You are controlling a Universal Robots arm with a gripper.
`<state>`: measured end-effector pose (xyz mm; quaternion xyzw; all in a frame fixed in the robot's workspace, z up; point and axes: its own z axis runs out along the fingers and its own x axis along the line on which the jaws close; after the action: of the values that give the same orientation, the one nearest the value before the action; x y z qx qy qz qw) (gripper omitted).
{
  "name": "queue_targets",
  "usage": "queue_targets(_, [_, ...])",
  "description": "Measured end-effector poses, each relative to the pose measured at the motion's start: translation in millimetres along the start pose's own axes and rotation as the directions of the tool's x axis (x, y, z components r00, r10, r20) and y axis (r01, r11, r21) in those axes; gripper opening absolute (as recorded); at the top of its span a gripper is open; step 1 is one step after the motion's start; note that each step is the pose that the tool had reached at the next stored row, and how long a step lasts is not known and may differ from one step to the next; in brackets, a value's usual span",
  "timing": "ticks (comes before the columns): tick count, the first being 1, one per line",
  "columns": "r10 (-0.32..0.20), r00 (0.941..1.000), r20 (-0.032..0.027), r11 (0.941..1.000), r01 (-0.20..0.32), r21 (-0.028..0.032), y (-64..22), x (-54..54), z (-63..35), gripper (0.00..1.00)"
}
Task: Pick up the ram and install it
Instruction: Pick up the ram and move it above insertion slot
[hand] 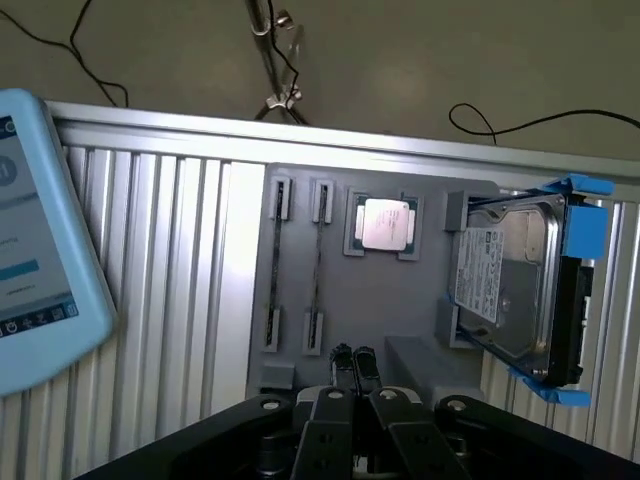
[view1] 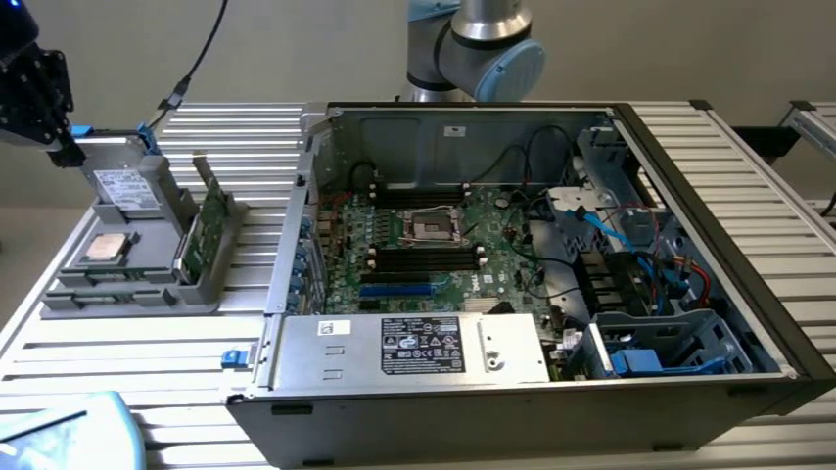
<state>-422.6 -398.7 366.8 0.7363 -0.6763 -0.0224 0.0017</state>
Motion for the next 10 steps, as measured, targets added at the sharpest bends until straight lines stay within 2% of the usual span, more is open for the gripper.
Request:
queue_targets(6, [0.000, 1.0000, 0.0001, 1.0000, 0.000, 0.0001, 0.0, 0.0, 0.1, 0.12])
queue_targets(7, [0.000, 1.0000, 0.0000, 1.0000, 0.000, 0.0001, 0.0, 0.0, 0.1, 0.18])
queue_targets(8, [0.000, 1.0000, 0.0001, 1.0000, 0.000, 0.0001, 0.0, 0.0, 0.1, 0.18])
queue_targets(9, [0.000, 1.0000, 0.0001, 1.0000, 0.000, 0.0001, 0.0, 0.0, 0.1, 0.31])
queue_targets(10, [0.000, 1.0000, 0.0001, 1.0000, 0.000, 0.0002, 0.0, 0.0, 0.1, 0.31])
